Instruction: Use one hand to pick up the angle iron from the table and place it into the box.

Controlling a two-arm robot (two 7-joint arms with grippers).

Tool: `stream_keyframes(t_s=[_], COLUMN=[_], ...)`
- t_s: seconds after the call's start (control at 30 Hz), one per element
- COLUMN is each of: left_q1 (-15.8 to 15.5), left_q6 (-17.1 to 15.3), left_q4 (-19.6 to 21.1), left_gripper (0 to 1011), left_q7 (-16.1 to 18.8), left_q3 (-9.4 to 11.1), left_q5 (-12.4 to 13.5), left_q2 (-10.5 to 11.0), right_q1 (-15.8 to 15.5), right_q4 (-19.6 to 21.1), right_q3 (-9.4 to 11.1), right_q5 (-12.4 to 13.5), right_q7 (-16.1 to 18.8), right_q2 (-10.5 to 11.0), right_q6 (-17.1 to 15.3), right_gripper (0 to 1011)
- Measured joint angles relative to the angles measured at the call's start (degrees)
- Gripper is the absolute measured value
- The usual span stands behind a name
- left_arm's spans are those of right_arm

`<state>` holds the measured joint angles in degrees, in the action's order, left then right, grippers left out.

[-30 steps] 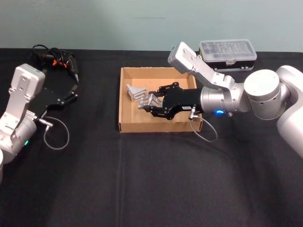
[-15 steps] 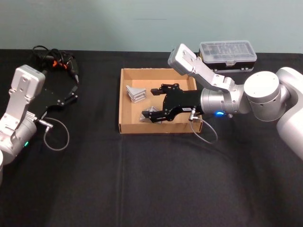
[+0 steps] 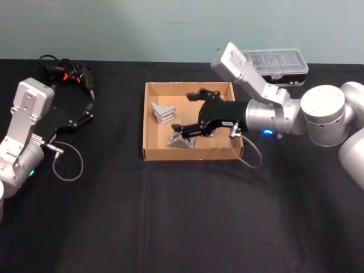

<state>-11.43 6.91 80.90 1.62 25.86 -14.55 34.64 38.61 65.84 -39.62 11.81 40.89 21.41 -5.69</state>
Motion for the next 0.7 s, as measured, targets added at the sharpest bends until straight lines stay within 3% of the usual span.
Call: stream_keyframes(t_s=[0.23, 0.43, 0.7], left_q1=[0.0, 0.0, 0.0], left_q6=[0.0, 0.0, 0.0], left_q4=[0.0, 0.0, 0.0], left_gripper=[1000, 1000, 1000], left_q7=[0.0, 0.0, 0.0], left_q3=[0.0, 0.0, 0.0], left_q5=[0.0, 0.0, 0.0], left_q2=[0.0, 0.0, 0.0], right_q1=[-2.1, -6.5, -11.6], right_q4=[3.5, 8.1, 11.7], right_q3=[3.3, 8.7, 14.1], right_q5=[0.9, 1.2, 1.0], right_q7=[-4.4, -12.0, -18.9], right_q2=[1.4, 3.3, 4.9], right_q6=[-0.2, -1.1, -2.8], right_gripper=[1004, 1004, 1004])
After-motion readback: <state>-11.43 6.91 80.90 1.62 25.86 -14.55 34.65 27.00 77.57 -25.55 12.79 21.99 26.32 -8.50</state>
